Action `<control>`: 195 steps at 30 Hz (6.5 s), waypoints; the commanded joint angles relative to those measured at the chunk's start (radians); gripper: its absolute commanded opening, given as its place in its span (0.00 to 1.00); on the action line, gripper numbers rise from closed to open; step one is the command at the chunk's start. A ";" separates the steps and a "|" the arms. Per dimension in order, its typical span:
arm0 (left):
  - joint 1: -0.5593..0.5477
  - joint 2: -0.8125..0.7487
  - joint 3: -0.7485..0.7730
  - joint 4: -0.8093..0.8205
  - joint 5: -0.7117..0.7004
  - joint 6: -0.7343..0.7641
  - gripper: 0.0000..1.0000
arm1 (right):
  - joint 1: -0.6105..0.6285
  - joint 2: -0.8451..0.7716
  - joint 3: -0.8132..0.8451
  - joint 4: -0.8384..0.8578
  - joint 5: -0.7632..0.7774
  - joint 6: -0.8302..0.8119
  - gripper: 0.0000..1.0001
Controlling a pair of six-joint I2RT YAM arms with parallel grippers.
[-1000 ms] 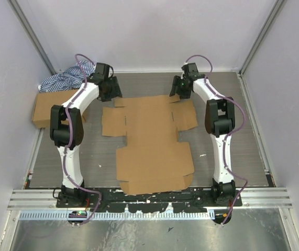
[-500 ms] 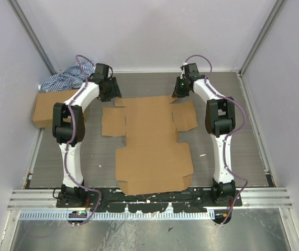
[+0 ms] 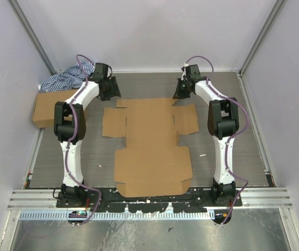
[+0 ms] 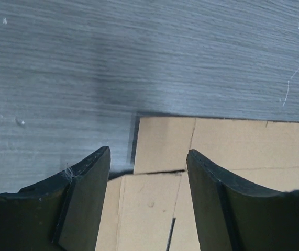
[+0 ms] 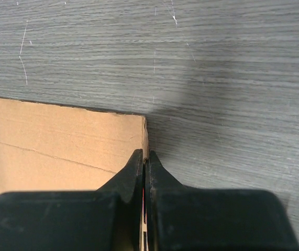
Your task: Fold the paper box
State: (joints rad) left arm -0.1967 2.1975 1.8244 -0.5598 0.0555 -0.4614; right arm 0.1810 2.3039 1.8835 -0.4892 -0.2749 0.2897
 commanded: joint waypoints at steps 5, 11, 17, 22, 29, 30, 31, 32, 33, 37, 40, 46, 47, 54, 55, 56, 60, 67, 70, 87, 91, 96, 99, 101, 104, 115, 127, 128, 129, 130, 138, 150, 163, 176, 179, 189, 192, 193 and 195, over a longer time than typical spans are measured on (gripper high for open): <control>0.011 0.103 0.096 -0.002 0.094 0.017 0.64 | 0.001 -0.092 0.009 0.023 -0.013 -0.016 0.01; 0.012 0.122 0.090 -0.004 0.113 0.023 0.63 | 0.000 -0.086 0.009 0.021 -0.019 -0.014 0.01; 0.010 0.129 0.075 0.011 0.168 0.010 0.58 | -0.001 -0.080 0.009 0.022 -0.024 -0.008 0.01; 0.010 0.126 0.069 0.013 0.201 0.001 0.51 | 0.000 -0.078 0.015 0.020 -0.024 -0.005 0.01; 0.008 0.091 0.058 0.014 0.221 -0.014 0.48 | 0.001 -0.077 0.019 0.014 -0.018 0.000 0.01; 0.004 0.084 0.056 0.014 0.226 -0.017 0.47 | 0.000 -0.079 0.019 0.014 -0.019 0.001 0.01; 0.001 0.076 0.058 0.014 0.228 -0.019 0.48 | 0.001 -0.078 0.019 0.013 -0.021 0.000 0.01; -0.003 0.071 0.058 0.014 0.229 -0.021 0.48 | 0.003 -0.078 0.020 0.012 -0.021 0.000 0.01; -0.008 0.066 0.062 0.014 0.231 -0.025 0.48 | 0.003 -0.078 0.020 0.011 -0.021 0.000 0.01; -0.031 0.058 0.079 0.015 0.238 -0.039 0.47 | 0.012 -0.074 0.026 0.005 -0.020 0.002 0.01; -0.048 0.054 0.091 0.012 0.239 -0.045 0.47 | 0.017 -0.073 0.028 0.001 -0.018 0.001 0.01; -0.076 0.053 0.128 -0.004 0.240 -0.050 0.48 | 0.032 -0.072 0.040 -0.009 -0.006 0.006 0.01; -0.080 0.054 0.133 -0.003 0.242 -0.053 0.48 | 0.033 -0.072 0.041 -0.011 -0.004 0.006 0.01; -0.114 0.072 0.177 -0.001 0.250 -0.059 0.48 | 0.046 -0.062 0.043 -0.019 0.008 0.008 0.01; -0.113 0.083 0.199 -0.012 0.250 -0.059 0.48 | 0.046 -0.060 0.043 -0.019 0.008 0.008 0.01; -0.113 0.093 0.205 -0.021 0.250 -0.059 0.48 | 0.047 -0.058 0.044 -0.019 0.007 0.008 0.01; -0.113 0.129 0.219 -0.039 0.251 -0.057 0.48 | 0.055 -0.057 0.045 -0.020 0.004 0.001 0.03; -0.112 0.082 0.140 -0.045 0.183 -0.036 0.47 | 0.060 -0.056 0.055 -0.032 0.024 0.001 0.06; -0.094 0.015 0.081 -0.049 0.091 -0.019 0.53 | 0.059 -0.046 0.071 -0.049 0.049 0.002 0.05; 0.013 -0.042 -0.089 -0.043 0.128 -0.030 0.61 | 0.059 -0.033 0.076 -0.062 0.051 0.005 0.05; 0.013 -0.010 -0.082 -0.034 0.174 -0.043 0.59 | 0.059 -0.034 0.077 -0.062 0.051 0.003 0.05; 0.010 -0.011 -0.088 -0.021 0.185 -0.048 0.57 | 0.058 -0.032 0.078 -0.062 0.047 0.003 0.05; 0.010 -0.005 -0.080 -0.031 0.171 -0.038 0.56 | 0.059 -0.032 0.080 -0.061 0.044 0.004 0.05; 0.010 -0.004 -0.069 -0.057 0.155 -0.030 0.56 | 0.059 -0.032 0.079 -0.062 0.046 0.003 0.05; 0.010 -0.023 -0.076 -0.069 0.094 -0.016 0.56 | 0.059 -0.035 0.077 -0.062 0.050 0.001 0.05; 0.011 -0.016 -0.077 -0.066 0.108 -0.009 0.56 | 0.058 -0.028 0.077 -0.062 0.045 0.002 0.05; -0.028 0.009 -0.042 -0.028 0.179 -0.043 0.53 | 0.060 -0.028 0.082 -0.063 0.027 0.000 0.05; -0.031 0.010 -0.037 -0.028 0.179 -0.045 0.53 | 0.060 -0.028 0.082 -0.062 0.026 0.000 0.05; -0.036 0.009 -0.031 -0.029 0.179 -0.045 0.53 | 0.060 -0.029 0.082 -0.062 0.024 0.000 0.05; -0.040 0.010 -0.024 -0.031 0.180 -0.046 0.53 | 0.060 -0.030 0.082 -0.061 0.022 -0.001 0.06; -0.071 0.045 0.035 -0.035 0.195 -0.057 0.53 | 0.062 -0.023 0.085 -0.063 0.013 -0.001 0.06; -0.101 0.131 0.092 -0.024 0.215 -0.085 0.52 | 0.093 -0.019 0.097 -0.067 0.002 -0.023 0.38; -0.103 0.170 0.099 -0.029 0.205 -0.086 0.52 | 0.123 0.076 0.157 -0.102 -0.006 -0.028 0.50; -0.102 0.153 0.126 -0.092 0.173 -0.062 0.52 | 0.123 0.071 0.157 -0.132 0.082 -0.019 0.51; -0.100 0.108 0.122 -0.107 0.146 -0.049 0.52 | 0.123 0.024 0.141 -0.132 0.142 -0.019 0.52; -0.086 -0.043 0.105 -0.157 0.042 -0.002 0.54 | 0.124 -0.023 0.181 -0.181 0.275 -0.051 0.56; -0.083 -0.076 0.086 -0.161 0.020 0.011 0.55 | 0.124 -0.006 0.214 -0.196 0.281 -0.057 0.55; -0.081 -0.083 0.079 -0.162 0.015 0.014 0.55 | 0.123 0.000 0.226 -0.205 0.286 -0.058 0.55; -0.080 -0.094 0.075 -0.170 0.006 0.022 0.55 | 0.123 0.006 0.248 -0.220 0.295 -0.061 0.55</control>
State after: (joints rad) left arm -0.2840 2.1559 1.9232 -0.7021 0.1059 -0.4725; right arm 0.3058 2.3455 2.0495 -0.6861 -0.0257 0.2520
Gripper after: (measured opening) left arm 0.547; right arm 0.550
